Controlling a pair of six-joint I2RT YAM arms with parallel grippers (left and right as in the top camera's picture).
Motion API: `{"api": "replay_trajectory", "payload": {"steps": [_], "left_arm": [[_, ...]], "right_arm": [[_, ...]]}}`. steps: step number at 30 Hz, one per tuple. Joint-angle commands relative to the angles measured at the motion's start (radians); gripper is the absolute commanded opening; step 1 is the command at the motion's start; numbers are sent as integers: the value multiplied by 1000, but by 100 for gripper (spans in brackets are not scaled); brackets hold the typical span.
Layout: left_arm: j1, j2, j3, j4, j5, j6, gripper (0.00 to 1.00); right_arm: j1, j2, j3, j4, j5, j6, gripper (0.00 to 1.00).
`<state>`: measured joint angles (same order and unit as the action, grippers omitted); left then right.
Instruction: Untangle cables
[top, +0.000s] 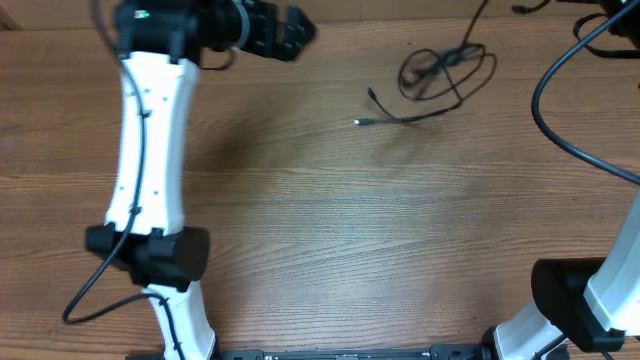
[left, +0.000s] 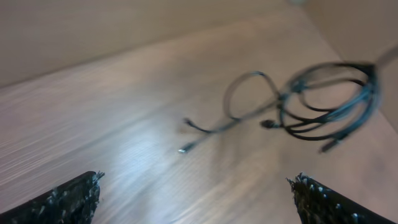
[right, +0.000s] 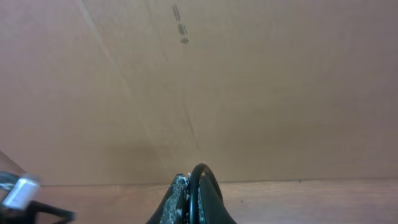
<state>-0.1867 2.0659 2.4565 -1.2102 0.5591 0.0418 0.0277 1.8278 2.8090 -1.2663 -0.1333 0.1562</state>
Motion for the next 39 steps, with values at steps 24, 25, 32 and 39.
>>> {"api": "replay_trajectory", "payload": {"steps": [24,25,32,39], "left_arm": [[-328,317,17,89,48,190,100],[-322,321,17,89,32,191,100],[-262,323,18,109,27,191,100],[-217,376,18,195,149,190,99]], "right_arm": [[5,-51,8,2,-70,-5,4],[5,-62,8,2,-70,-8,4],[5,-143,8,1,-71,-29,4],[6,-177,8,0,-188,0,4]]}}
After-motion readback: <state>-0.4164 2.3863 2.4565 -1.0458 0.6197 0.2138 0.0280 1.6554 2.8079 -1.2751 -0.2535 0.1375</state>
